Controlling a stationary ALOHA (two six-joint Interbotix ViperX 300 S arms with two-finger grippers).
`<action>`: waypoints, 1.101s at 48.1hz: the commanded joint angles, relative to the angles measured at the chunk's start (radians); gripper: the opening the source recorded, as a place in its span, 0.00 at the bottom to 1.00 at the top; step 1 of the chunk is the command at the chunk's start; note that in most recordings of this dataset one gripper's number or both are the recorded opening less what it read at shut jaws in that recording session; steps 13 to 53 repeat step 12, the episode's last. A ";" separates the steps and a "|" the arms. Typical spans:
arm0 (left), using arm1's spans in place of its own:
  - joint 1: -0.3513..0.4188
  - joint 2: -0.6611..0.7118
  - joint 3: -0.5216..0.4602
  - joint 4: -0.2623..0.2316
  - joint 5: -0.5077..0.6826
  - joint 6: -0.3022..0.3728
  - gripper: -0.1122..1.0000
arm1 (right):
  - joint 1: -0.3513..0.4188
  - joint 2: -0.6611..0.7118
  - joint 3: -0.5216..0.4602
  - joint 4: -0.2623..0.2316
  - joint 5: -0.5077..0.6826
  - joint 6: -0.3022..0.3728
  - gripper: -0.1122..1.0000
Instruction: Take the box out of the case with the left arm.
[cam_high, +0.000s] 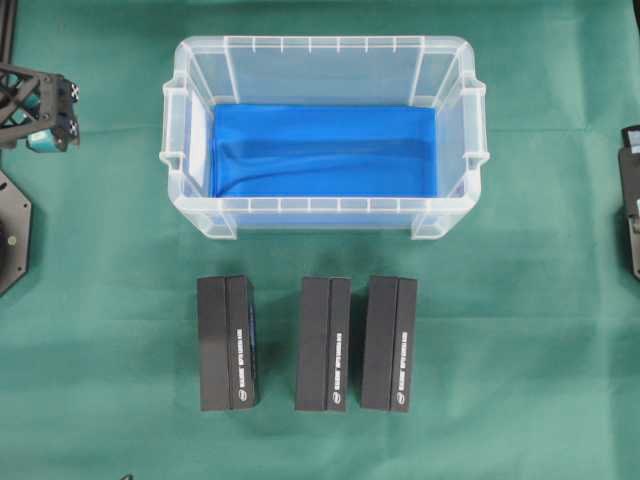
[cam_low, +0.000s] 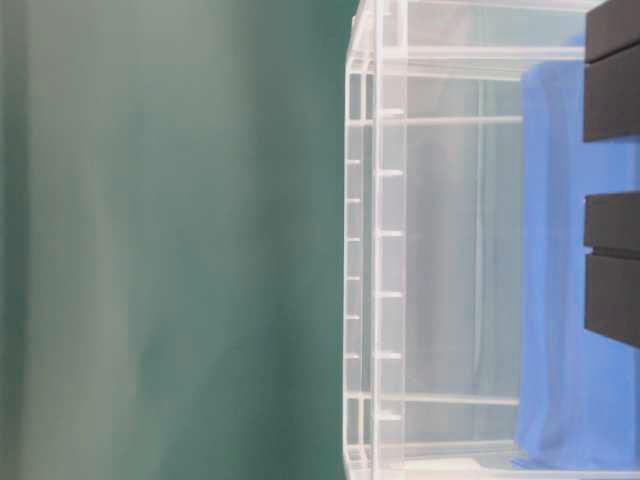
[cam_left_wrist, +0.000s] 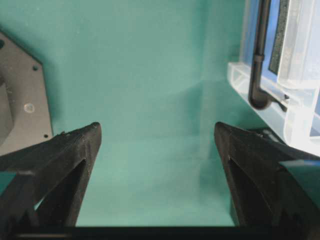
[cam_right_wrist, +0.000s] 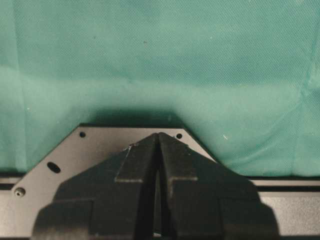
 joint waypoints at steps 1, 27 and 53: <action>0.003 -0.003 -0.011 -0.003 -0.003 0.000 0.91 | -0.002 0.002 -0.028 0.002 0.002 0.000 0.10; 0.003 -0.002 -0.011 -0.005 -0.005 -0.003 0.91 | -0.002 0.002 -0.028 0.000 0.000 0.000 0.10; 0.003 -0.002 -0.011 -0.005 -0.005 -0.003 0.91 | -0.002 0.002 -0.028 0.000 0.000 0.000 0.10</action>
